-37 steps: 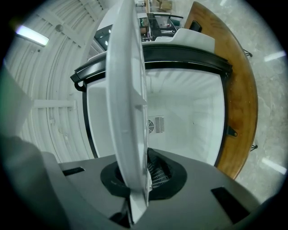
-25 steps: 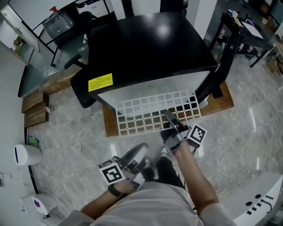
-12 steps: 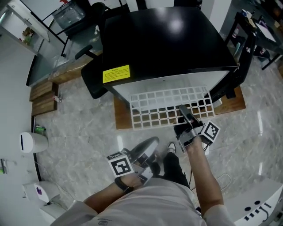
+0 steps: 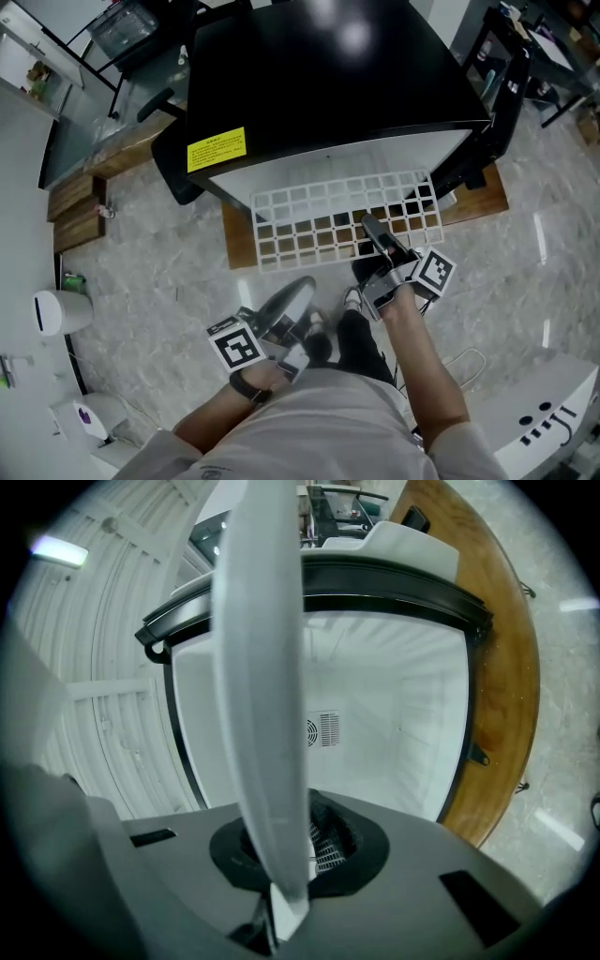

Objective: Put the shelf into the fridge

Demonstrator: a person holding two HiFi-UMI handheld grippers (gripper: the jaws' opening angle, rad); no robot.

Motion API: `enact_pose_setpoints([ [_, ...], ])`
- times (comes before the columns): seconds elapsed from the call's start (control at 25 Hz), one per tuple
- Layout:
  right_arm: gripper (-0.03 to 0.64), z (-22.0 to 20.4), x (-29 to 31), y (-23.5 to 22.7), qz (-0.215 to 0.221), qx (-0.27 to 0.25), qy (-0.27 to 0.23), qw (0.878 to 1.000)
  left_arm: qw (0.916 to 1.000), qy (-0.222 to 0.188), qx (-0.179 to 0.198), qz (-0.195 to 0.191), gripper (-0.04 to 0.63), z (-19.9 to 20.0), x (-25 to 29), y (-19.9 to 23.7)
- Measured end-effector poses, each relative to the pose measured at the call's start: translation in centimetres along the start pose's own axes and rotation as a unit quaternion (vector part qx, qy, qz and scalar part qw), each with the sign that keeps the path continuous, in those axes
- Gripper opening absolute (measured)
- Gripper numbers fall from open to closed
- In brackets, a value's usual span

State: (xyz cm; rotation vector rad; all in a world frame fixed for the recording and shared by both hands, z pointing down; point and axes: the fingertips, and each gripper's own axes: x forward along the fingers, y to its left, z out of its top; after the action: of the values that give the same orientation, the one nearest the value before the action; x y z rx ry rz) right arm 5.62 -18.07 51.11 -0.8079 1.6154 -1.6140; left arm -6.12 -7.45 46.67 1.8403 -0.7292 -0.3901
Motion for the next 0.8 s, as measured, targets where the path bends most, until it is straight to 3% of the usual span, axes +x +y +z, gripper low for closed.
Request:
enact_pose_setpoints([
  [0.32,0.044,0.2,-0.8,1.4,-0.008,-0.035,0.006,0.999,0.9999,0.003,-0.004,-0.01,0.006,-1.1,0.5,-0.5],
  [0.68,0.044,0.1,0.4,1.3,-0.006,0.004,-0.016,1.0,1.0,-0.005,-0.001,-0.005,0.006,-0.6,-0.1,-0.4],
  [0.8,0.044,0.6,0.0,1.4,-0.006,0.01,-0.047,0.999,1.0,-0.006,0.002,-0.002,0.006,-0.7,0.5,0.0],
])
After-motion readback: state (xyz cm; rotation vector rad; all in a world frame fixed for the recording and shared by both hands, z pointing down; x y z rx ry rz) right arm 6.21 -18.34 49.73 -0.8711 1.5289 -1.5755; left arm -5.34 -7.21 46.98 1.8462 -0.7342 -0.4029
